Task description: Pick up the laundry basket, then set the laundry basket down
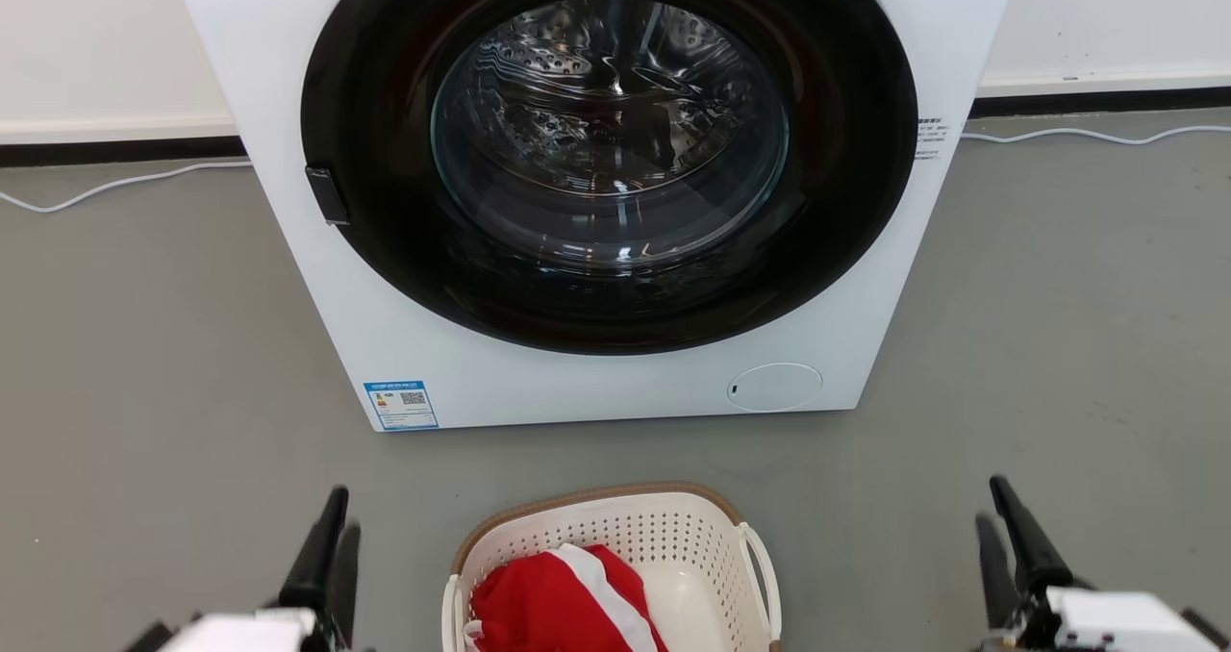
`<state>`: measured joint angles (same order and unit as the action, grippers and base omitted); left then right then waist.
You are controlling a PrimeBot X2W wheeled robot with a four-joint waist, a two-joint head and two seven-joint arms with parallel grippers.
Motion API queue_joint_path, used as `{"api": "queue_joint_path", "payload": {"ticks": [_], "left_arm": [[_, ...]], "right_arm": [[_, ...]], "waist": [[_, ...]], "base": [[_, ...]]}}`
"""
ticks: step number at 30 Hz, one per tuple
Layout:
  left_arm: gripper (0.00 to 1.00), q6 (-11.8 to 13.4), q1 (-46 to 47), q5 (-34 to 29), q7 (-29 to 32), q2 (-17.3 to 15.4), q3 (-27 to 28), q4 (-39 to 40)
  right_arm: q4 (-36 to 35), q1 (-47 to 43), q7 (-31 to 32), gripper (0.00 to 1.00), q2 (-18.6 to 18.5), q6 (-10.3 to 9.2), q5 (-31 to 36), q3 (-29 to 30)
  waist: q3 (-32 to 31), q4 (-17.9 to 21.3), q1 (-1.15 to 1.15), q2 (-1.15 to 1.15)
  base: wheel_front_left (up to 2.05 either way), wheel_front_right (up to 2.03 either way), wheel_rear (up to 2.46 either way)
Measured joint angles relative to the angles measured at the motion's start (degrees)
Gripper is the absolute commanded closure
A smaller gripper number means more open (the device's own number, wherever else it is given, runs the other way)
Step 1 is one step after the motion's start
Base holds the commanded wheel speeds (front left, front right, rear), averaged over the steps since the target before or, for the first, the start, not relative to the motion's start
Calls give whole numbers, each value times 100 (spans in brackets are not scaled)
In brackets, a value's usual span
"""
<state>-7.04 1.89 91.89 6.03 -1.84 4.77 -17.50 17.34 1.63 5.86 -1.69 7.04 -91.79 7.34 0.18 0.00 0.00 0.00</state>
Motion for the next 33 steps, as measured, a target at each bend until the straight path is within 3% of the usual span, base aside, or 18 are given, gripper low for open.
{"api": "queue_joint_path", "payload": {"ticks": [20, 33], "left_arm": [[0, 5, -250, -35, -263, 16, -189, -137], [0, 5, -250, -923, -504, 7, -162, -151]], "right_arm": [[-4, -254, -244, 0, 43, -4, 218, -214], [-107, -256, -446, 0, 35, -4, 1239, -289]], "waist": [[3, -4, -2, 0], [1, -3, -1, 0]], "base": [[0, 0, 0], [0, 0, 0]]}}
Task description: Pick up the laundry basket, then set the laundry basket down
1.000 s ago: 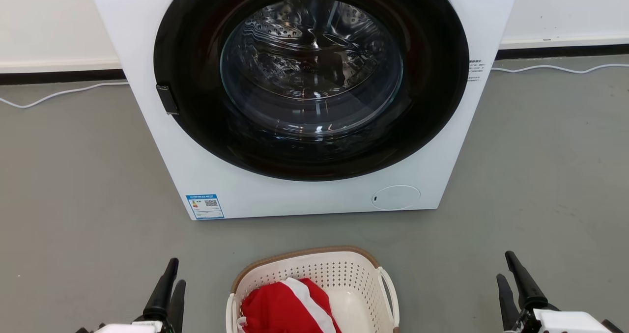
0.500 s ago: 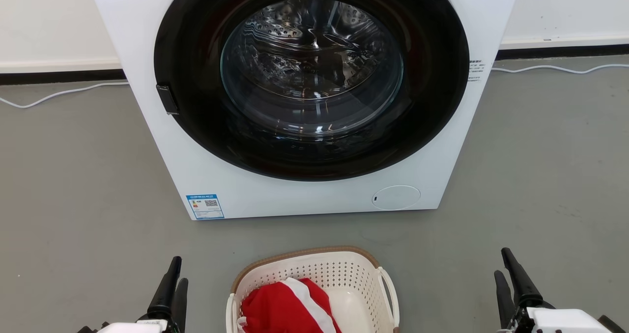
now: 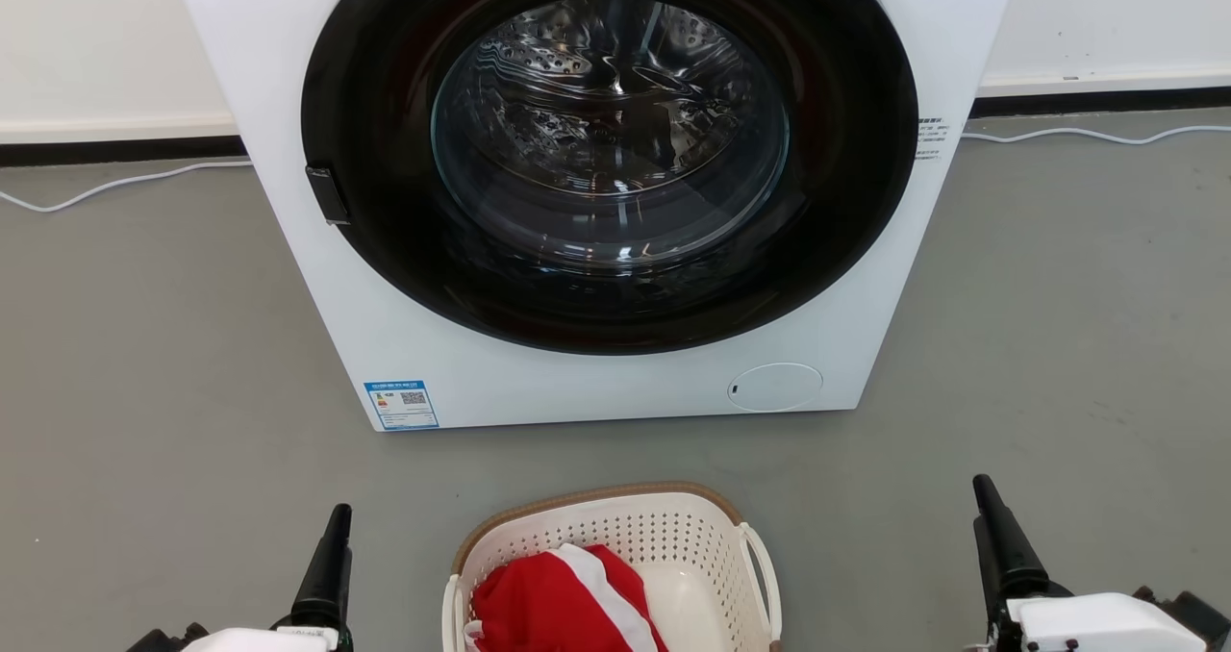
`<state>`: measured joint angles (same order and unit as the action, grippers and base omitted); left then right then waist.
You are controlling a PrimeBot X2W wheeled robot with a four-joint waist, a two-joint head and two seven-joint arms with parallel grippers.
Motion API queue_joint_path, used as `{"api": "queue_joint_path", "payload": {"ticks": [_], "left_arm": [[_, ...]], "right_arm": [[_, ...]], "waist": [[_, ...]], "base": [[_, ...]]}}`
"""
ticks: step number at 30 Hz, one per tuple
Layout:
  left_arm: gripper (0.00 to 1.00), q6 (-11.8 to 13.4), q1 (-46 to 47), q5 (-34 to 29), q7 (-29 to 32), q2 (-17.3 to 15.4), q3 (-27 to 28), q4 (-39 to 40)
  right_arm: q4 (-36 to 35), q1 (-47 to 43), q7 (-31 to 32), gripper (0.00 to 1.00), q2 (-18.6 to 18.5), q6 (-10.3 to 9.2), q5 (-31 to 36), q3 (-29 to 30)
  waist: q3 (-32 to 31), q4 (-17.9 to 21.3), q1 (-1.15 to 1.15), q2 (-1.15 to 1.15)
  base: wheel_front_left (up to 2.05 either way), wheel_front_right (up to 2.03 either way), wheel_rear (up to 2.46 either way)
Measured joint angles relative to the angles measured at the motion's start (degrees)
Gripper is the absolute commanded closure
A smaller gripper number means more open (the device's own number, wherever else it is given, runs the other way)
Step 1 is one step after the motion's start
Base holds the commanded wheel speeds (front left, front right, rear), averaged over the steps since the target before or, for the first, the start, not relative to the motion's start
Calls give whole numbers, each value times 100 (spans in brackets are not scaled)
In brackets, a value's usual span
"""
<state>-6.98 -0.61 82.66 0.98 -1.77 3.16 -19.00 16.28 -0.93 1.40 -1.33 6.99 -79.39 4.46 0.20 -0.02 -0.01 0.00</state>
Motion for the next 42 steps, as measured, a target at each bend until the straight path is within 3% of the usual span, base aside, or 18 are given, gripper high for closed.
{"api": "queue_joint_path", "payload": {"ticks": [26, 42], "left_arm": [[0, 193, -19, -2635, -452, -3, 64, 224], [0, 245, -132, -3754, -692, -10, 68, 370]], "right_arm": [[-202, -3, -464, 0, -15, 5, 3230, -140], [-231, 3, -704, 0, -48, 5, 4499, -250]], "waist": [[-25, -26, 0, 0], [-21, -19, 1, 0]], "base": [[0, 0, 0], [0, 0, 0]]}}
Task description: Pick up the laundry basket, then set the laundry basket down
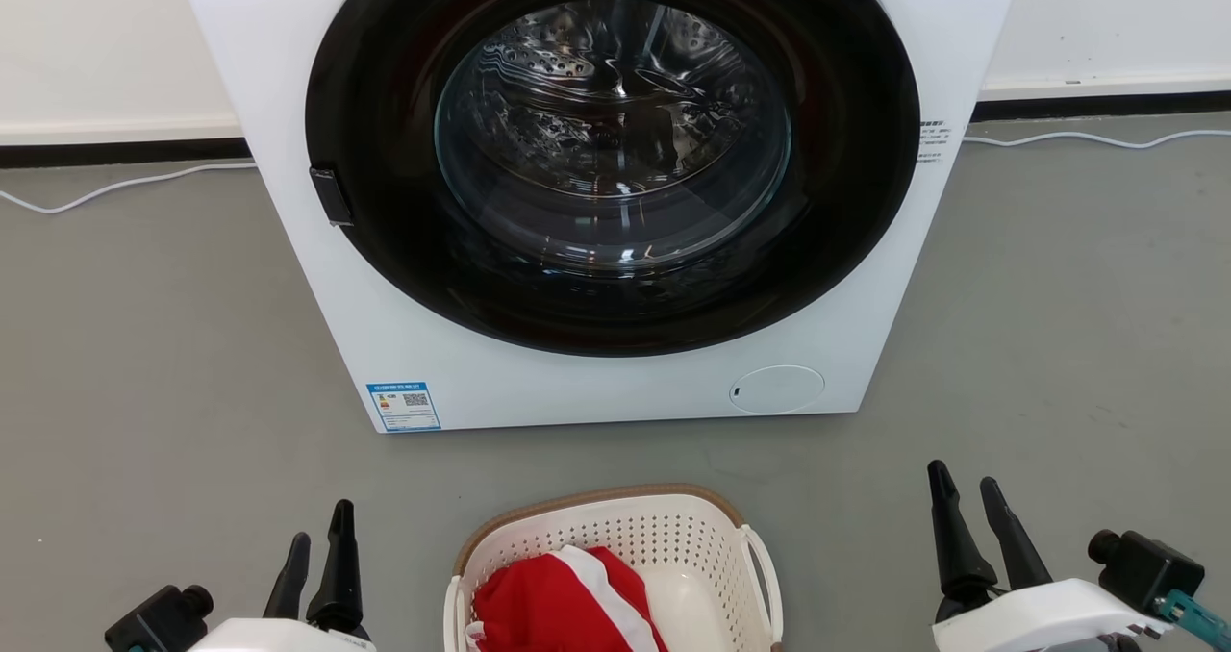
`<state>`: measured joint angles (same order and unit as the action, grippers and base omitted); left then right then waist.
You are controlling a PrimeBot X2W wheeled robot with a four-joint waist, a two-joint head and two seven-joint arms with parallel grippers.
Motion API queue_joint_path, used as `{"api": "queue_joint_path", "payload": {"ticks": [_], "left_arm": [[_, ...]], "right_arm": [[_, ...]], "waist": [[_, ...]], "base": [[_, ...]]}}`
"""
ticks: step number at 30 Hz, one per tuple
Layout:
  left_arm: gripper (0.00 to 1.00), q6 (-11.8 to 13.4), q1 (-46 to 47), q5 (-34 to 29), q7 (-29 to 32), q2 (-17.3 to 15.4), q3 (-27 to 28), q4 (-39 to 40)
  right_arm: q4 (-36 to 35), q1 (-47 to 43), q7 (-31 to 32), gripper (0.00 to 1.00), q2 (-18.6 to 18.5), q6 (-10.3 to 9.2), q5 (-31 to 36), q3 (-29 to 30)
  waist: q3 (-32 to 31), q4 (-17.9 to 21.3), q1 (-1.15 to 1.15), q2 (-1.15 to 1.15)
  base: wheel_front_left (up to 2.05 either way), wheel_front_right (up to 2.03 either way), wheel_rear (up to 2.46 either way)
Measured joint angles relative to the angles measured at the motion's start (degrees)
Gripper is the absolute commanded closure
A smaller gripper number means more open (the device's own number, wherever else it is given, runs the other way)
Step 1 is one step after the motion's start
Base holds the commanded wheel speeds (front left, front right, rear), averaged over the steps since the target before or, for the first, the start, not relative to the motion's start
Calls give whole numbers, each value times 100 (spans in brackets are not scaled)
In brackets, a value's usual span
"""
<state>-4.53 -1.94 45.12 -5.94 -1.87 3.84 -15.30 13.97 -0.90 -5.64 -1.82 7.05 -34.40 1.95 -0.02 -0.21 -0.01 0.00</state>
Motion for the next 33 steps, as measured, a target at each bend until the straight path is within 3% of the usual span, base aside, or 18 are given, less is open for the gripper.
{"api": "queue_joint_path", "payload": {"ticks": [33], "left_arm": [[0, 52, -33, -2138, -532, -19, 23, 102]], "right_arm": [[-21, 125, -543, 0, -136, 2, 2555, -44]], "waist": [[29, 35, 0, 0]], "base": [[0, 0, 0]]}}
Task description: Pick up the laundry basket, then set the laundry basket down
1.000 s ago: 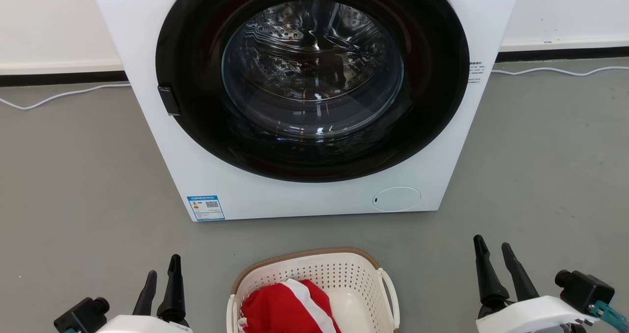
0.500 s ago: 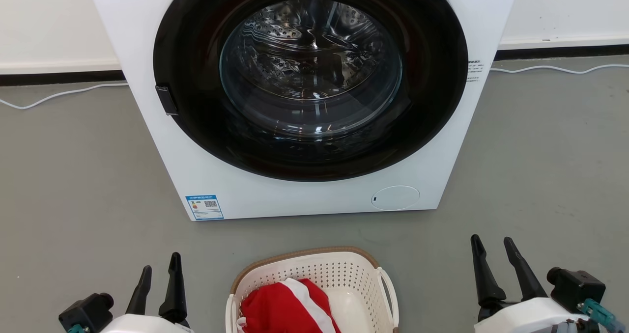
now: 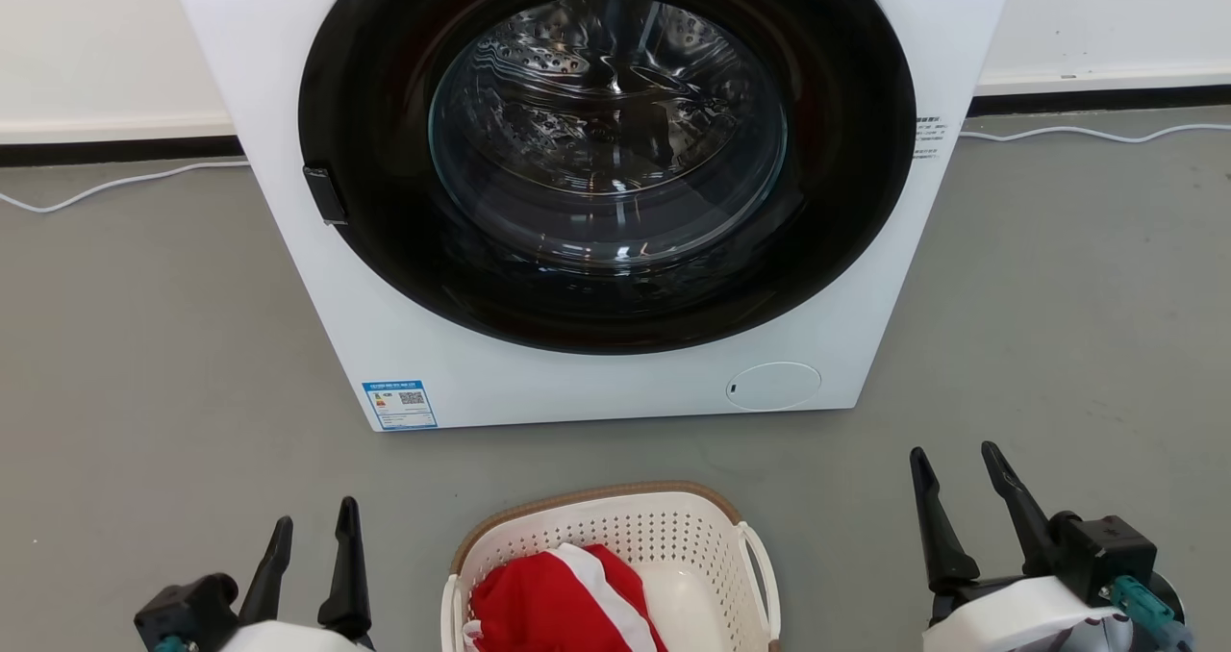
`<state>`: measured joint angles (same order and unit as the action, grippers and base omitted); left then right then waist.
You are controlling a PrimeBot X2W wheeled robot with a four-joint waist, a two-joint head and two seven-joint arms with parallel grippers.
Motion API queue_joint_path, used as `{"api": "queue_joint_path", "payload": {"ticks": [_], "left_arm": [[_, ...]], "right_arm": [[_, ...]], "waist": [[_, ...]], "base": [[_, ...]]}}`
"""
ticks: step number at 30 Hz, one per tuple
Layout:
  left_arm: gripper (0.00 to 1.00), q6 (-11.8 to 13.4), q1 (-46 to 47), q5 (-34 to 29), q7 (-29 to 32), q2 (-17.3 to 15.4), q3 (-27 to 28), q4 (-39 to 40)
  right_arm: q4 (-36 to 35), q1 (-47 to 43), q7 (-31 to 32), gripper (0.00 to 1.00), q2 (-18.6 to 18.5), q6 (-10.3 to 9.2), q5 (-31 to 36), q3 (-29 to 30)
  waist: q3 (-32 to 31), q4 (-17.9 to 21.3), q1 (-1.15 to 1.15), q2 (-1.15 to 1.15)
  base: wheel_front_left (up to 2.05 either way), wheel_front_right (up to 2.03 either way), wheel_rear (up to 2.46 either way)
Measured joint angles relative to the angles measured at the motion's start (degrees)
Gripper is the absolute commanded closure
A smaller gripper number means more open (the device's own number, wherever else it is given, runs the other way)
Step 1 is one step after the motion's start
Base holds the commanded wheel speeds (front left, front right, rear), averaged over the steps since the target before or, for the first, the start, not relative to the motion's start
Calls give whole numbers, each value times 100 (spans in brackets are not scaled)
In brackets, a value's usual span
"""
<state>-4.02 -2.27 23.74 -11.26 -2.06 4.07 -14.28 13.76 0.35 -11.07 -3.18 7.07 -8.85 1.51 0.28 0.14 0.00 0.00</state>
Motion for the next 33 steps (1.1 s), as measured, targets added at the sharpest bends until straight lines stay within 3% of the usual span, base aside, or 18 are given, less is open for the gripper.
{"api": "queue_joint_path", "payload": {"ticks": [18, 33], "left_arm": [[0, 63, -98, -1149, -311, -14, -49, 102], [0, 76, -101, -1223, -322, -15, -46, 103]], "right_arm": [[4, -18, -311, 0, -18, 2, 1374, -11], [19, -28, -312, 0, 12, 2, 1446, 34]], "waist": [[-8, 25, 0, 0], [-10, 76, 0, 0]], "base": [[0, 0, 0], [0, 0, 0]]}}
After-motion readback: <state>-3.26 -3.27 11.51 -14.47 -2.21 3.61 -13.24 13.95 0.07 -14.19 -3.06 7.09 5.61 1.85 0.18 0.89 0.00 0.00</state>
